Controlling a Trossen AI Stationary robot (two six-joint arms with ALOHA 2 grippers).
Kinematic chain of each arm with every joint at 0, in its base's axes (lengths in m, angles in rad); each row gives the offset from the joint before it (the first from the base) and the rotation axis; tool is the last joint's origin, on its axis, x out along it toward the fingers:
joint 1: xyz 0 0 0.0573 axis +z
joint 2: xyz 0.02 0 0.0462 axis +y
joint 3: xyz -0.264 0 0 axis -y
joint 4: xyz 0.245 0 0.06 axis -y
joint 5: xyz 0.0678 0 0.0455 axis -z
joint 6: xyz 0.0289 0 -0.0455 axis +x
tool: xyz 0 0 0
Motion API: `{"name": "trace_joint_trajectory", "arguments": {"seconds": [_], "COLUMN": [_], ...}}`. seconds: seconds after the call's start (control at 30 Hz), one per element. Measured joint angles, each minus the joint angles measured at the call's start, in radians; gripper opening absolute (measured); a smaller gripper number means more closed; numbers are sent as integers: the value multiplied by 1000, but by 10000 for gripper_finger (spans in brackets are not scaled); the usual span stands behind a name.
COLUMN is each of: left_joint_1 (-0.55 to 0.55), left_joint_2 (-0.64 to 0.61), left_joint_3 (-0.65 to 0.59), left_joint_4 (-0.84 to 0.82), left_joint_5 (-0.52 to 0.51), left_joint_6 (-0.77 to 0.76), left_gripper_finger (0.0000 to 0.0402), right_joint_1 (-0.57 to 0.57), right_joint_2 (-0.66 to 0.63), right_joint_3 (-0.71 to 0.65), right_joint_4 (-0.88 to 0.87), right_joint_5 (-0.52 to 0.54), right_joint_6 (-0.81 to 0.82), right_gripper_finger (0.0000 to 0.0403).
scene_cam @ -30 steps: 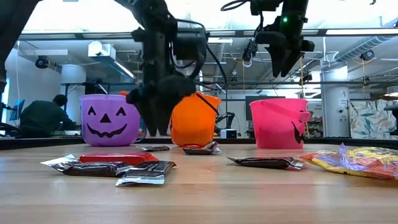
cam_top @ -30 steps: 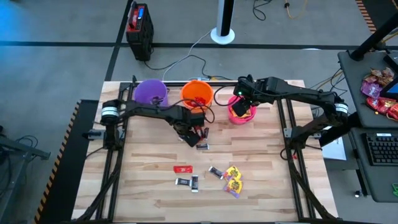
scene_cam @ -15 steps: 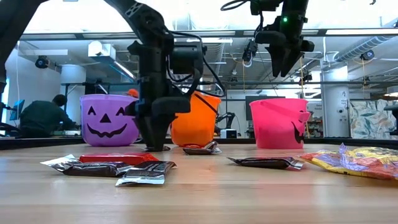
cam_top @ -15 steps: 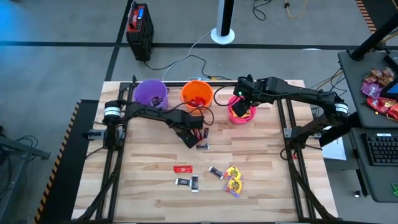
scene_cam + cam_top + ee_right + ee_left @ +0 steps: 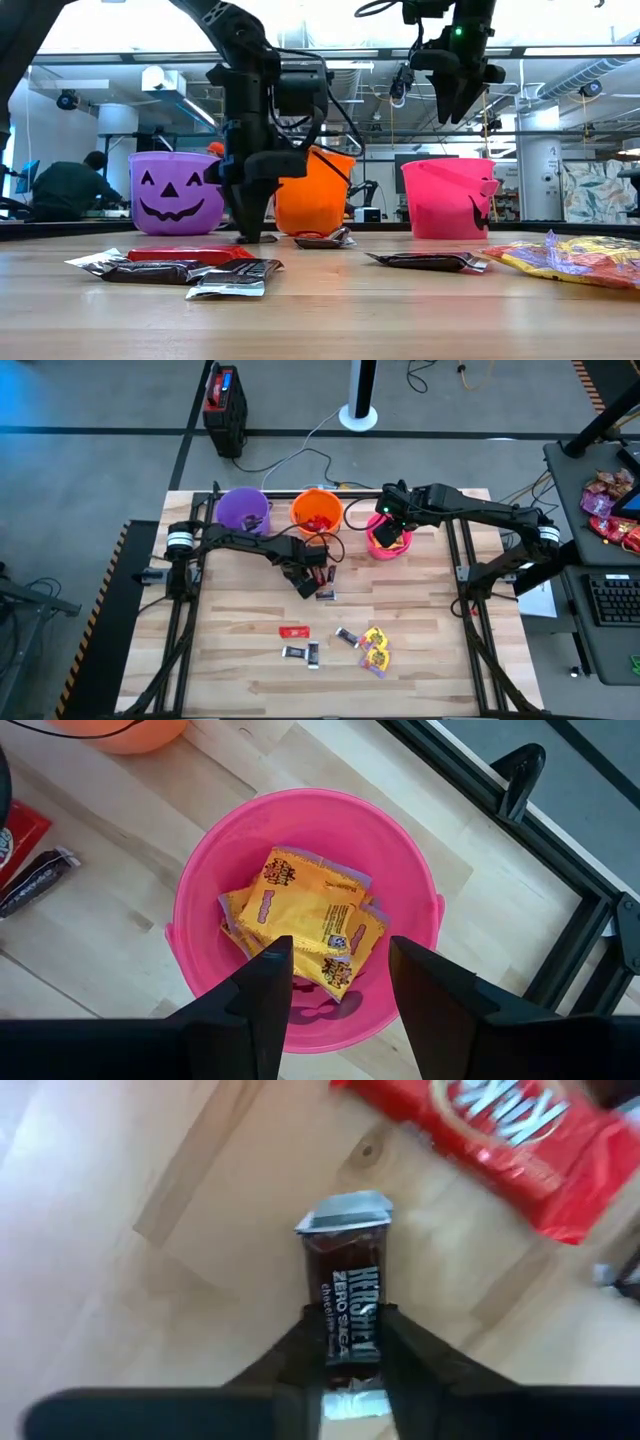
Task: Sort candy by brand, put in halloween buckets
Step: Put the black candy into the purple bucket
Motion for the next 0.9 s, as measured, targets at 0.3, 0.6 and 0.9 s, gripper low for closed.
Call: {"name": "trace_joint_trajectory", "arguments": {"seconds": [0.3, 0.6, 0.9], "left_joint_1": [-6, -67, -143], "left_joint_2": [4, -56, -217], "left_joint_3": [80, 142, -48], "left_joint_4": [-69, -203, -88], "left_joint_5": [62, 64, 63], "left_joint_6": [6, 75, -126], "left_gripper_finger": [1, 0, 0], "right_joint_1": [0, 0, 0], "right_joint_2": [0, 0, 0], "right_joint_3": [0, 0, -1], "right_joint_4": [0, 1, 0], "right_joint_5": [0, 0, -26], "right_joint_6": [2, -2, -31], "right_gripper_finger": [160, 160, 160]}}
